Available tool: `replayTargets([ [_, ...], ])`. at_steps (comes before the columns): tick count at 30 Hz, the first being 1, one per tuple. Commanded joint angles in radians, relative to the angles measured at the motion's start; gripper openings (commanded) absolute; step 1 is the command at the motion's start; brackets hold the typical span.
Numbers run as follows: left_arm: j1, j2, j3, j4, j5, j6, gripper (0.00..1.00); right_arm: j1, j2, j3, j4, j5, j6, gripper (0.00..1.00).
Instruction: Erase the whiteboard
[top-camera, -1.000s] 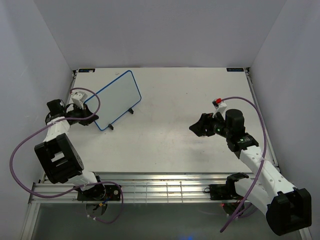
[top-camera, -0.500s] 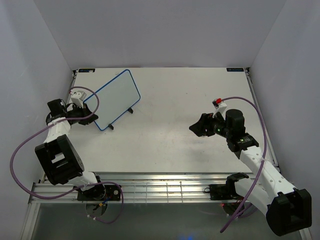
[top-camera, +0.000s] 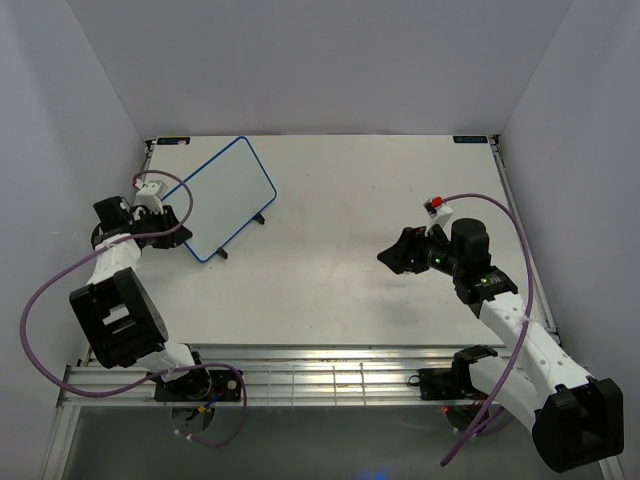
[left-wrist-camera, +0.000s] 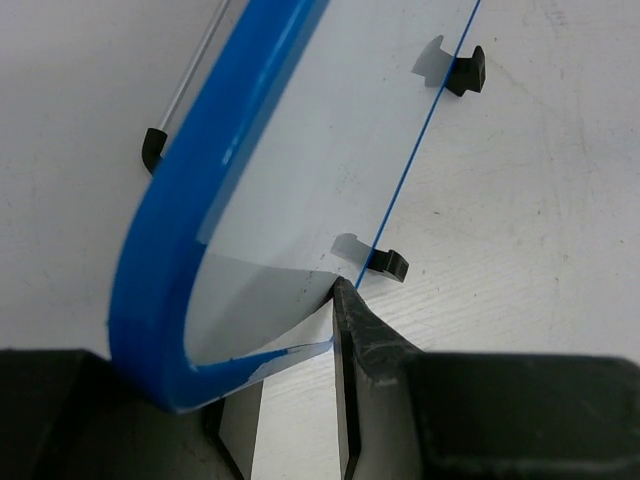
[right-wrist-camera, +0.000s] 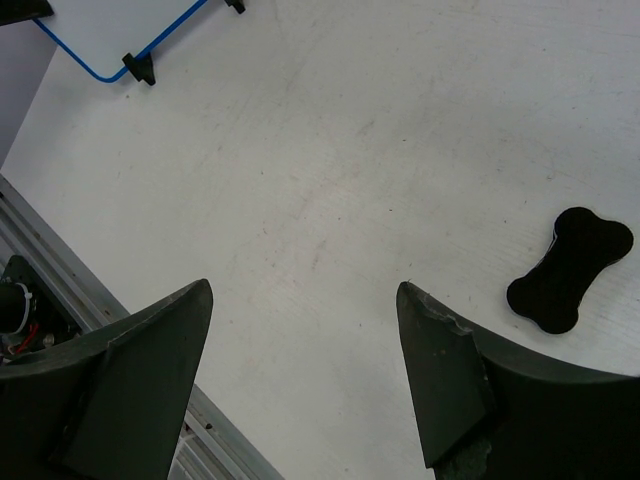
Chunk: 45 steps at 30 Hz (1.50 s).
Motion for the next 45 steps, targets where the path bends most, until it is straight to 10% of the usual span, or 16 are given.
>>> replayTargets([
  [1,0.051,0.040,-0.009,0.189,-0.518,0.178,0.39,0.005,-0.018,-0.002,0.038,-0.015,0.006,0.80],
  [27,0.050,-0.026,0.065,0.190,-0.329,0.090,0.64,0.005,-0.021,-0.004,0.067,-0.016,0.005,0.80],
  [30,0.050,-0.041,0.084,0.199,-0.349,0.056,0.79,0.005,-0.017,-0.002,0.067,-0.015,0.003,0.80],
  [31,0.050,-0.046,0.094,0.204,-0.366,0.012,0.98,0.005,-0.013,-0.002,0.068,-0.015,0.002,0.80],
  [35,0.050,-0.088,0.146,0.240,-0.428,-0.091,0.98,0.005,-0.010,0.002,0.056,0.004,-0.006,0.81],
  [37,0.050,-0.150,0.144,0.274,-0.517,-0.245,0.98,0.005,-0.016,0.013,0.051,0.029,-0.012,0.97],
  [45,-0.053,-0.435,0.155,0.130,-0.602,-0.538,0.98,0.005,-0.052,0.068,-0.051,0.119,-0.041,0.90],
])
